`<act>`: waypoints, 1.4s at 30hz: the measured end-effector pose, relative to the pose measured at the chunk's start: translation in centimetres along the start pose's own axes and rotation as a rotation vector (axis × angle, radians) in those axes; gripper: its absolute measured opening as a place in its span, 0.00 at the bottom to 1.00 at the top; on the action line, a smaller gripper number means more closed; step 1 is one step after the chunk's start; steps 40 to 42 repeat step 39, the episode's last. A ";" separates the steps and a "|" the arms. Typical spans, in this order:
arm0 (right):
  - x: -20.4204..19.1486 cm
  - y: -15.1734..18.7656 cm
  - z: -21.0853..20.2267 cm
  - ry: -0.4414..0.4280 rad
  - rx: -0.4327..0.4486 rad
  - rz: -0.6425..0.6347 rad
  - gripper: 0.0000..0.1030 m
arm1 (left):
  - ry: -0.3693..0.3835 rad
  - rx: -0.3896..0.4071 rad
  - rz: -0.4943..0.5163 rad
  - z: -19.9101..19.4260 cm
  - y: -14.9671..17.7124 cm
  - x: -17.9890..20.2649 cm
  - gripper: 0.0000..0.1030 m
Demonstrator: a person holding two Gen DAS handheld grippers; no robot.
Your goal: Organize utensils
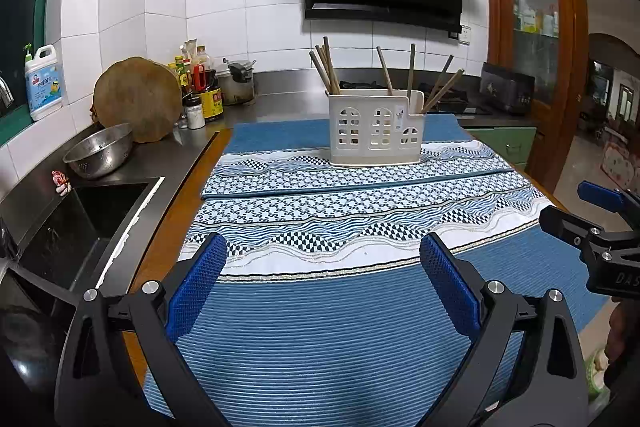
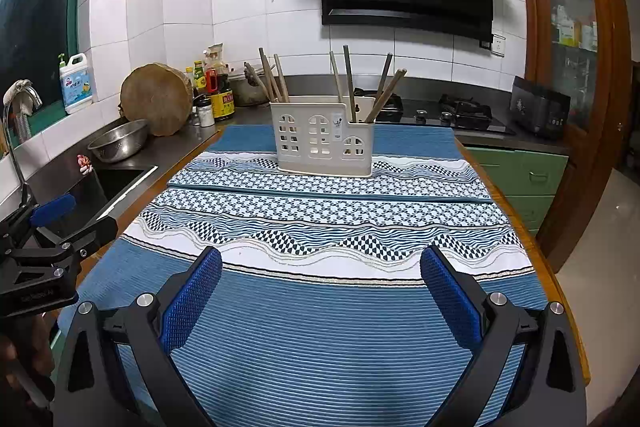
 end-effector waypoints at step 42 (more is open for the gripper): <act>0.2 0.0 0.0 0.000 -0.001 -0.003 0.93 | 0.010 -0.013 0.010 0.6 0.1 0.4 0.94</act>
Point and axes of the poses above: each gripper's, at about its wrist camera, not at the fingertips, and z roughly the way its jaws point, x to its right, y to its underside, the point moved 9 cm from there along z, roughly the way its jaws point, and after that the axes turned 14 degrees about -x, right-handed, at the moved point
